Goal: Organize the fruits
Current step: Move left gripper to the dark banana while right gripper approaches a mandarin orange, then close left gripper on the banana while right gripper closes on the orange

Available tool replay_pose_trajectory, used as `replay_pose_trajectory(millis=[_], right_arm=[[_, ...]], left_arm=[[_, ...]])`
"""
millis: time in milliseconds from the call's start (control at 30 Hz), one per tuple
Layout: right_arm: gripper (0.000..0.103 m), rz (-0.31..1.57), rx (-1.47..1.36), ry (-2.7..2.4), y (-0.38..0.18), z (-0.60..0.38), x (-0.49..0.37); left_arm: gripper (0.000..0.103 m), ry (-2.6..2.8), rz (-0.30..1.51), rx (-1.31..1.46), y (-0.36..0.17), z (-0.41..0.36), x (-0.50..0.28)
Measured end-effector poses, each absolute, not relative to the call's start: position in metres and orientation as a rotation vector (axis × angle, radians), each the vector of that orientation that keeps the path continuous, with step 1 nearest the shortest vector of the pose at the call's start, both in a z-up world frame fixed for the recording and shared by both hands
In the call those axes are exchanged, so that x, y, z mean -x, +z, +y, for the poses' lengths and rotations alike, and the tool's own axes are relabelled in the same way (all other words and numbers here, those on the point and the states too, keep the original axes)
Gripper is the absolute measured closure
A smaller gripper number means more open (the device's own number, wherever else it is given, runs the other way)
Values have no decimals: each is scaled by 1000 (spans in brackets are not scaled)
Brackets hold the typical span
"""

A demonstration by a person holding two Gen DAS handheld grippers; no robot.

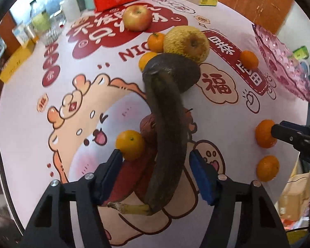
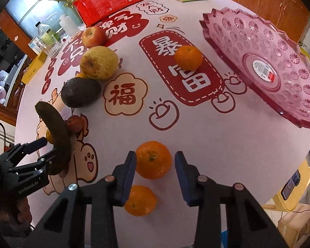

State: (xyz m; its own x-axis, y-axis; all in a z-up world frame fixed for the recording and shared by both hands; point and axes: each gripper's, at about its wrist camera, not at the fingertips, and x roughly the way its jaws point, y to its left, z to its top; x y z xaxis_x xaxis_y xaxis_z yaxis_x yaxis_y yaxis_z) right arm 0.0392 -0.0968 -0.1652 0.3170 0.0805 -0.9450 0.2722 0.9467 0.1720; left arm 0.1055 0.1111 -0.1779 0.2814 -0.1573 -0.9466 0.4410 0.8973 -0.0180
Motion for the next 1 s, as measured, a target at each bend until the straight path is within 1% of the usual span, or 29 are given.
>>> replay_pose_trajectory(millis=[233,300,433,533,600,800,1000], right_arm=[[66,1249,-249,-98,-169,-83,-45],[66,1245,-225,-98,-168,-80,-46],[66,1240,-195,-104,-168,-76,-46],[63,1241,-192,-99,-169,-75,-45],[58,1241,-195,-102,-170,-75,-44],[56,1227,-215,-83,-174,-75,-40],[56,1219,-225,-53,-178,-75,-39]], left_arm=[[37,-371,1204,-295,-180,106,-106],[34,-368,1197,-304,-181,105,-107],[33,-377,1207,-253,-182,112,-113],[31,-389,1236,-181,-183,123,-119],[30,-399,1254,-131,-183,130,-121],[31,-444,1284,-42,-183,143,-115],[32,-429,1285,-77,-185,137,-109]])
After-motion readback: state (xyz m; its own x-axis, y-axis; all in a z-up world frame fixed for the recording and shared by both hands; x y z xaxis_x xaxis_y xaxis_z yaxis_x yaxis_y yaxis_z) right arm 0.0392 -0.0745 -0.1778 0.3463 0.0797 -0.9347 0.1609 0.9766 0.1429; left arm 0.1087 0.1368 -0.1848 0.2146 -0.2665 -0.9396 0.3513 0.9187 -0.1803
